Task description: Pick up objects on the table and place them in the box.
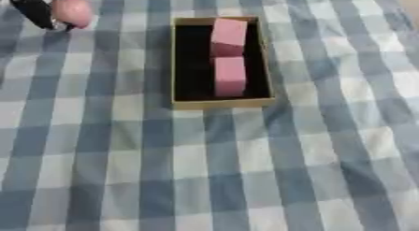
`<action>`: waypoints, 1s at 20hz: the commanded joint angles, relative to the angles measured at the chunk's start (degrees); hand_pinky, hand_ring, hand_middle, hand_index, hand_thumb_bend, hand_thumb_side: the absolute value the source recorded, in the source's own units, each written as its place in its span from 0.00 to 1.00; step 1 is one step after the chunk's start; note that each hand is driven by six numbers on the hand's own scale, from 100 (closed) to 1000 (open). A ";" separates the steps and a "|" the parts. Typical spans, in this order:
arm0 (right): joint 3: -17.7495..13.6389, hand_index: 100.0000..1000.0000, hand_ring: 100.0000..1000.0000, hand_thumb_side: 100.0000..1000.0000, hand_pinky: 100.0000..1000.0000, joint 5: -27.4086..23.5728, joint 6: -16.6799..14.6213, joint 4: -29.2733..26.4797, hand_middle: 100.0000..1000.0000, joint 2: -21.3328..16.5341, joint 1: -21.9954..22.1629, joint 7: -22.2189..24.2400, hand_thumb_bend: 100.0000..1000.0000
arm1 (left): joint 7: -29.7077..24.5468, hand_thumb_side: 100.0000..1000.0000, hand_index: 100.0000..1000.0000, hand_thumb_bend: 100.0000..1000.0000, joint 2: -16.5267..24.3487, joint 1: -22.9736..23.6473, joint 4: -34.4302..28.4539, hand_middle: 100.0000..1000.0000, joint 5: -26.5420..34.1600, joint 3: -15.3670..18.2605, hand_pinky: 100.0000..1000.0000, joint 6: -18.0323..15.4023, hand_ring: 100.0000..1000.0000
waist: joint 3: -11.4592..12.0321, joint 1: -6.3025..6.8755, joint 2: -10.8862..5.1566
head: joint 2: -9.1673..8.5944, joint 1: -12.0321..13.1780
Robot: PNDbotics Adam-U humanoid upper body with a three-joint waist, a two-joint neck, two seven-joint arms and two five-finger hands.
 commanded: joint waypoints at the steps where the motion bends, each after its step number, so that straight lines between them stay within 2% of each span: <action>1: -0.81 0.65 0.97 0.00 0.90 0.02 0.05 -0.86 0.95 -1.17 -0.58 0.12 0.00 | -0.99 0.00 0.43 0.26 2.33 -1.25 -3.68 0.42 1.57 -0.57 0.41 0.15 0.57 | 0.12 -0.06 -2.07 | 0.65 -0.27; 4: -0.74 0.65 0.97 0.00 0.90 0.01 0.08 -0.95 0.95 -1.02 -0.64 0.19 0.00 | -1.95 0.00 0.43 0.28 2.02 -1.60 -6.38 0.42 2.72 -1.62 0.41 0.63 0.57 | 0.25 -0.10 -2.44 | 1.11 -0.33; 9: -0.62 0.65 0.97 0.00 0.89 -0.04 0.11 -1.15 0.95 -0.70 -0.78 0.34 0.00 | -3.42 0.00 0.42 0.24 0.42 -2.40 -10.67 0.41 5.16 -3.53 0.40 1.28 0.56 | 0.15 0.00 -3.05 | 1.78 -0.54; 12: -0.50 0.65 0.97 0.00 0.89 -0.11 0.12 -1.30 0.95 -0.54 -0.92 0.49 0.00 | -3.56 0.00 0.43 0.26 -0.72 -2.65 -14.23 0.42 6.96 -5.02 0.41 1.97 0.57 | 0.21 0.17 -3.37 | 2.20 -1.11; 20: -0.17 0.65 0.97 0.00 0.88 -0.37 0.07 -1.79 0.94 0.00 -1.40 1.13 0.00 | -5.22 0.00 0.44 0.17 -3.88 -2.25 -23.64 0.43 13.63 -9.91 0.43 4.59 0.59 | 0.10 0.83 -3.89 | 2.47 -1.01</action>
